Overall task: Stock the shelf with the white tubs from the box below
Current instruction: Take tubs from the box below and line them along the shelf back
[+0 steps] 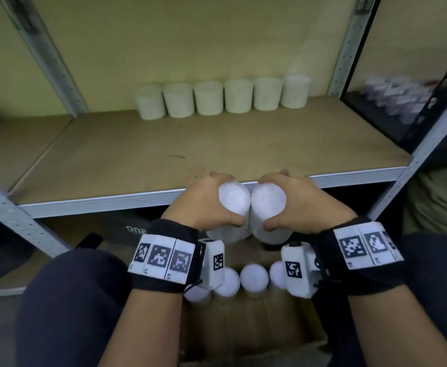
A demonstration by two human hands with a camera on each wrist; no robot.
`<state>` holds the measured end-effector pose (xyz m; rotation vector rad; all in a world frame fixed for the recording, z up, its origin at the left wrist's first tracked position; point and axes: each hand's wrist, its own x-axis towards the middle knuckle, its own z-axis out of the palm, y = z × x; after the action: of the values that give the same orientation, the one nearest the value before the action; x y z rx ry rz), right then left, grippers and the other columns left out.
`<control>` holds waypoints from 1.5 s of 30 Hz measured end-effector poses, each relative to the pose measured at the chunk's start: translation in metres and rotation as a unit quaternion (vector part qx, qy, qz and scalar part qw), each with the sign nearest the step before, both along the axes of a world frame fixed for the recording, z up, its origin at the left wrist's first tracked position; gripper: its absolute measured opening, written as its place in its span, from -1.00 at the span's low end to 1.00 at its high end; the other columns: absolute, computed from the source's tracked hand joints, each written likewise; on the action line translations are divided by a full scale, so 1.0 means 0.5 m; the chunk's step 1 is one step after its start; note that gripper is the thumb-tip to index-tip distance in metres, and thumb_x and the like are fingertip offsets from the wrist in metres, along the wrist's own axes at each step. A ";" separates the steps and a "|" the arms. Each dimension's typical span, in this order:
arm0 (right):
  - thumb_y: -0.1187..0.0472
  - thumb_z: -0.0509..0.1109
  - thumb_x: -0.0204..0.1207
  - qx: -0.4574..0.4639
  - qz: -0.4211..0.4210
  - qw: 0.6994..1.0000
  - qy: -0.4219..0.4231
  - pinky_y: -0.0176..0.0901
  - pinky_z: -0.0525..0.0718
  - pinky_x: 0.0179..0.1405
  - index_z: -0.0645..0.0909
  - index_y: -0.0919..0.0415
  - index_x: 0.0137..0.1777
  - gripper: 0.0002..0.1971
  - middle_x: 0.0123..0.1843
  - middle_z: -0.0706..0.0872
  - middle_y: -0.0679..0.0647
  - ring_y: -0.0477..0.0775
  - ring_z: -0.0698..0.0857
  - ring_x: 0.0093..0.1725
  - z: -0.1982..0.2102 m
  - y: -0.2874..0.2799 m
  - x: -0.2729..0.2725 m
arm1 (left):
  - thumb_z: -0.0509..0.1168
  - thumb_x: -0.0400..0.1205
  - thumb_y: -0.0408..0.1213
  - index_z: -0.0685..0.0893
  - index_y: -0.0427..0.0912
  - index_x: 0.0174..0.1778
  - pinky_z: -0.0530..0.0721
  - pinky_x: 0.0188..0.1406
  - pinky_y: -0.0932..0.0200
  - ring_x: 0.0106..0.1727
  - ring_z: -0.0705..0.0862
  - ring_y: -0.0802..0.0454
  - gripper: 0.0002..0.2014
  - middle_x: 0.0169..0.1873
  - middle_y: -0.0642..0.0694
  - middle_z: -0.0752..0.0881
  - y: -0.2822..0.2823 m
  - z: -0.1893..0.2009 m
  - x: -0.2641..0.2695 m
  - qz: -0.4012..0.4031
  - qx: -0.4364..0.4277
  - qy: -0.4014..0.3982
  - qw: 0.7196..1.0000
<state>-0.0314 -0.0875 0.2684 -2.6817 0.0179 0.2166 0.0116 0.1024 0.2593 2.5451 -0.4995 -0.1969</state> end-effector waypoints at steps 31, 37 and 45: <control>0.06 0.37 0.42 0.091 -0.082 0.946 -0.299 -0.11 0.32 0.47 0.63 0.07 0.27 -0.60 0.31 0.57 0.02 0.12 0.35 0.41 -0.023 0.008 0.175 | 0.42 0.51 -0.06 0.62 0.02 0.30 0.19 0.25 0.47 0.39 0.40 0.11 -0.58 0.30 0.05 0.49 0.012 0.035 0.147 0.018 -0.074 -0.181 0.981; 0.20 0.40 0.49 0.059 -0.051 0.958 -0.276 -0.56 0.18 0.06 0.72 0.15 0.17 -0.74 0.23 0.67 0.01 0.08 0.51 0.29 -0.008 -0.003 0.165 | 0.36 0.59 -0.23 0.72 -0.02 0.13 0.41 0.36 0.26 0.33 0.54 0.05 -0.79 0.17 0.06 0.66 0.014 0.040 0.133 0.023 -0.058 -0.179 0.982; 0.17 0.42 0.50 0.047 -0.056 0.953 -0.295 -0.48 0.24 0.11 0.75 0.20 0.14 -0.76 0.17 0.77 0.05 0.09 0.58 0.24 -0.007 -0.008 0.166 | 0.38 0.58 -0.28 0.76 -0.08 0.13 0.49 0.37 0.18 0.29 0.59 0.03 -0.79 0.13 0.03 0.73 -0.003 0.042 0.134 0.031 -0.070 -0.187 0.979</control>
<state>0.0516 -0.0914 0.2649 -2.5344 -0.0248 -0.6066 0.0784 0.1008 0.2803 2.4593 -0.5512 0.3351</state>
